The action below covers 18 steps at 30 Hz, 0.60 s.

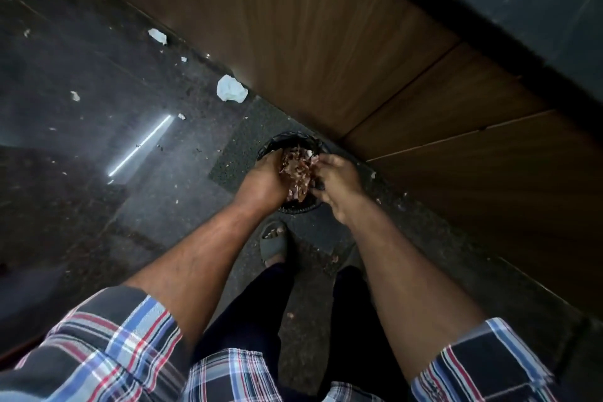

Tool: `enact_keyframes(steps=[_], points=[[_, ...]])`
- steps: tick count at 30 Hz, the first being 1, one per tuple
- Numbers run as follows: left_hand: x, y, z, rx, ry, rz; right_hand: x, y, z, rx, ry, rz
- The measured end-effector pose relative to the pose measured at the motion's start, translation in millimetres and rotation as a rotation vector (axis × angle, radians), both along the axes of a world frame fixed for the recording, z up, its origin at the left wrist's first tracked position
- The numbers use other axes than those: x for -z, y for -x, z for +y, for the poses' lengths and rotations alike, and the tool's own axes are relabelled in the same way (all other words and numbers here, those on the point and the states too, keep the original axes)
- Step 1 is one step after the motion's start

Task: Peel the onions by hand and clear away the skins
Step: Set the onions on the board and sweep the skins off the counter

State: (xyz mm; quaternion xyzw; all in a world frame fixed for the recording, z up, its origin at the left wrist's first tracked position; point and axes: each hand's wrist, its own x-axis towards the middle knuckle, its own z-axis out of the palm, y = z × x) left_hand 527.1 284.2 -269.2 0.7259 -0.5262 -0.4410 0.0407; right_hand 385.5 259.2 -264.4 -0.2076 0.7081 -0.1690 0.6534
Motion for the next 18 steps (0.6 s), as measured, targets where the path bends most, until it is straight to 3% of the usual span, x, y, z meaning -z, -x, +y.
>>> enact_keyframes(steps=[3, 6, 11, 14, 18], points=[[-35.0, 10.2, -2.0, 0.005, 0.063, 0.035, -26.3, 6.8, 3.6, -0.156, 0.147, 0.145], [-83.5, 31.1, -2.9, 0.007, 0.258, 0.063, -86.2, 17.5, 7.2, -0.296, 0.444, 0.367], [-187.0, 105.7, -28.5, 0.061, 0.730, 0.274, -208.6, 82.6, 0.3, -0.118, 0.903, 0.541], [-226.9, 168.6, -61.2, 0.225, 0.818, 0.298, -247.3, 160.6, -12.1, -0.001, 0.942, 0.739], [-243.9, 253.3, -103.2, 0.447, 0.769, 0.212, -254.3, 281.8, -31.4, -0.067, 0.742, 0.959]])
